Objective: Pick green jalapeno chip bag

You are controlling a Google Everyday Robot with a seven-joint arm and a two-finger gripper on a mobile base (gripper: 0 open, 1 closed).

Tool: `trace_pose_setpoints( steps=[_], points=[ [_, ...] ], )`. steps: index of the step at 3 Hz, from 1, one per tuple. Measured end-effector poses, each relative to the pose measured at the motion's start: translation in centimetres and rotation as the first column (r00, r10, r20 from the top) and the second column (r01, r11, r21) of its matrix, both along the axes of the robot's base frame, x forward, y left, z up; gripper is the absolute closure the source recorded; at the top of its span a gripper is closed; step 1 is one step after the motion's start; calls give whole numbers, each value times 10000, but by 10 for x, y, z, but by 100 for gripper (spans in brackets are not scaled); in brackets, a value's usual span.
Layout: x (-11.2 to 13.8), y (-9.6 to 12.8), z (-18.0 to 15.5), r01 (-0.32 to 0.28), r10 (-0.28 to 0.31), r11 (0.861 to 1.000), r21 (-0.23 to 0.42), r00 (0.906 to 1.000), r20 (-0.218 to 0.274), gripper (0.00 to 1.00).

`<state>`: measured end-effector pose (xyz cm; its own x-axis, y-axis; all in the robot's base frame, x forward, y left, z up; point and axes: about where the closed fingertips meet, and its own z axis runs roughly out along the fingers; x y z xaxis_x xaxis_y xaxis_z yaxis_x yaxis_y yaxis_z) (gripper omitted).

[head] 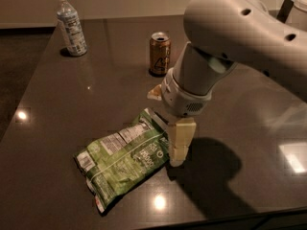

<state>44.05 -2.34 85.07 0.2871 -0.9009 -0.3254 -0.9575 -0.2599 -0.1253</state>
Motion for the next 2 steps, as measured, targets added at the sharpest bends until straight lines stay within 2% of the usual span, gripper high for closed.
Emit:
trace_pose_setpoints(
  steps=[1, 2],
  points=[
    [-10, 11, -8, -458, 460, 9989, 90, 9988, -183, 0],
    [-17, 20, -14, -729, 734, 9972, 192, 9970, -260, 18]
  ],
)
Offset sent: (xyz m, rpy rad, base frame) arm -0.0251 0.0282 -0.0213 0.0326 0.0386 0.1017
